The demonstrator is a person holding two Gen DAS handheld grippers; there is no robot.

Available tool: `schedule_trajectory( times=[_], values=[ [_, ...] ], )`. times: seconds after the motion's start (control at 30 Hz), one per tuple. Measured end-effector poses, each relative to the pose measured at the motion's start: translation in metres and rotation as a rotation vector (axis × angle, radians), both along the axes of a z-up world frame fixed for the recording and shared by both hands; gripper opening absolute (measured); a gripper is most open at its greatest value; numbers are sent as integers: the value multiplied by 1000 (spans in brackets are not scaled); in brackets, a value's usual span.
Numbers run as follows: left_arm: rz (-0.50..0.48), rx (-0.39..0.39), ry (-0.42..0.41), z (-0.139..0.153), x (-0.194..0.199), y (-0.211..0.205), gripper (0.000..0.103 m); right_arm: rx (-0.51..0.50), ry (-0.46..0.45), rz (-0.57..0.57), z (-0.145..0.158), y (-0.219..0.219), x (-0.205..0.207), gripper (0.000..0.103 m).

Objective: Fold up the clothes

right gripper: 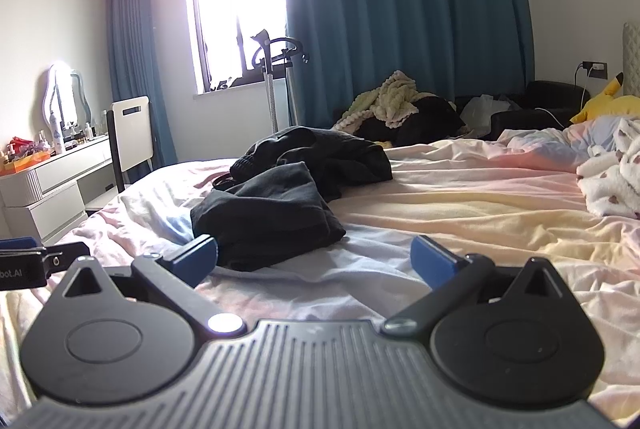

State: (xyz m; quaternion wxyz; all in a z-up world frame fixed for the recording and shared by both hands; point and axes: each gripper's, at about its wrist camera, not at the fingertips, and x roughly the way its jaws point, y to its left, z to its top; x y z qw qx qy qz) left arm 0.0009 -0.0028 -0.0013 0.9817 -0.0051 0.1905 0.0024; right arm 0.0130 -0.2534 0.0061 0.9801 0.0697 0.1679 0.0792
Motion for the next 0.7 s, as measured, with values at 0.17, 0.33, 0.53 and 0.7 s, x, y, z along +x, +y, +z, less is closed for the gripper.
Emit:
schedule_trajectory(
  times=[0.17, 0.33, 0.53, 0.7],
  values=[
    [-7, -26, -13, -2, -3, 4, 103, -2, -6, -10, -2, 0, 1, 103],
    [-17, -26, -7, -6, -1, 4, 103, -5, -12, -19, -4, 0, 2, 103],
    [-20, -35, -14, -6, -2, 5, 103, -1, 5, -24, -8, -4, 4, 103],
    [-30, -33, -21, -5, -3, 4, 103, 9, 4, -10, -7, -5, 4, 103]
  ],
)
